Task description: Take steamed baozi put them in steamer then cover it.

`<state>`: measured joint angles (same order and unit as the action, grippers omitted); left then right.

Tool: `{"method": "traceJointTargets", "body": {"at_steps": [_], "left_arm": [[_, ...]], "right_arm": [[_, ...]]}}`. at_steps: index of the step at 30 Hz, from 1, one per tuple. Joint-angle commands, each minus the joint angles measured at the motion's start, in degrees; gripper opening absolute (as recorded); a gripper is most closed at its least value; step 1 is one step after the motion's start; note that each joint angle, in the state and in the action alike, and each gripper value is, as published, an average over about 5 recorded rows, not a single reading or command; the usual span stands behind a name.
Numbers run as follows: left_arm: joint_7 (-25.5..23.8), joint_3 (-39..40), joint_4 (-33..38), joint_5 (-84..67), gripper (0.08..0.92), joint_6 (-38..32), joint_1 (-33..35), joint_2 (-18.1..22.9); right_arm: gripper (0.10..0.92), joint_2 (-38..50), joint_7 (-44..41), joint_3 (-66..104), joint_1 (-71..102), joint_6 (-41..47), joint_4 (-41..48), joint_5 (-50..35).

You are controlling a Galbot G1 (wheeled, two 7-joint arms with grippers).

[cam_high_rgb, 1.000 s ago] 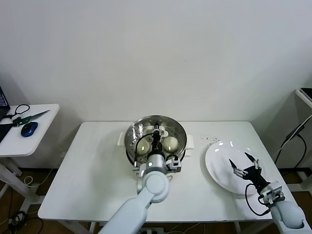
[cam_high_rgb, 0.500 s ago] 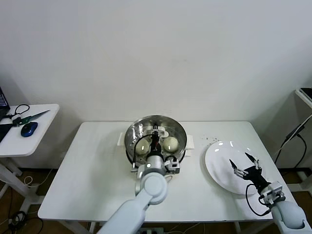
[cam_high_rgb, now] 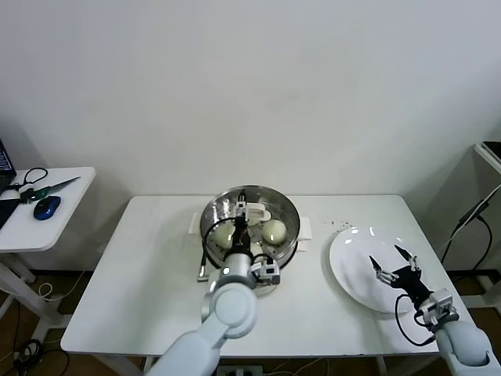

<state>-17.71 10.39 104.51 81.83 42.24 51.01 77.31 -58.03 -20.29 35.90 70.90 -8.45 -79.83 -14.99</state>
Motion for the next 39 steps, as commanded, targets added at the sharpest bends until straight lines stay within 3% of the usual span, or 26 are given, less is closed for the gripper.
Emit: {"method": "traceJointTargets", "body": {"at_steps": [1, 5, 12, 20, 23, 28, 39], "left_arm": [[1.1, -3.2, 12.1, -4.9, 0.726, 1.6, 7.5, -5.7], [5.5, -6.4, 16.0, -9.1, 0.807, -0.1, 12.0, -8.2], [18.9, -18.0, 19.9, -26.1, 0.822, -7.0, 16.7, -8.4], [29.3, -39.3, 16.9, -56.2, 0.823, -27.9, 28.3, -6.6], [29.7, -45.1, 14.3, -65.0, 0.823, -35.6, 31.3, -4.4], [28.8, -50.5, 10.0, -80.4, 0.823, -41.9, 33.9, -2.0], [20.9, -53.0, 3.7, -92.7, 0.823, -46.5, 35.7, 1.8]], "right_arm": [[0.823, 0.1, 0.8, 0.1, -0.2, 2.4, -1.1, -0.6], [0.823, 0.1, 1.4, 0.2, -0.3, 2.7, -1.7, -2.3], [0.823, -0.6, 1.7, 0.2, 0.2, 2.5, -3.1, -3.0], [0.823, -1.8, 1.8, 0.6, 2.0, 2.3, -5.7, -3.3], [0.823, -2.1, 1.8, 0.8, 2.6, 2.1, -6.7, -3.3], [0.823, -2.7, 1.7, 0.7, 3.3, 1.6, -7.9, -3.2], [0.823, -4.0, 2.1, 0.4, 4.0, -1.7, -8.1, -4.1]]}}
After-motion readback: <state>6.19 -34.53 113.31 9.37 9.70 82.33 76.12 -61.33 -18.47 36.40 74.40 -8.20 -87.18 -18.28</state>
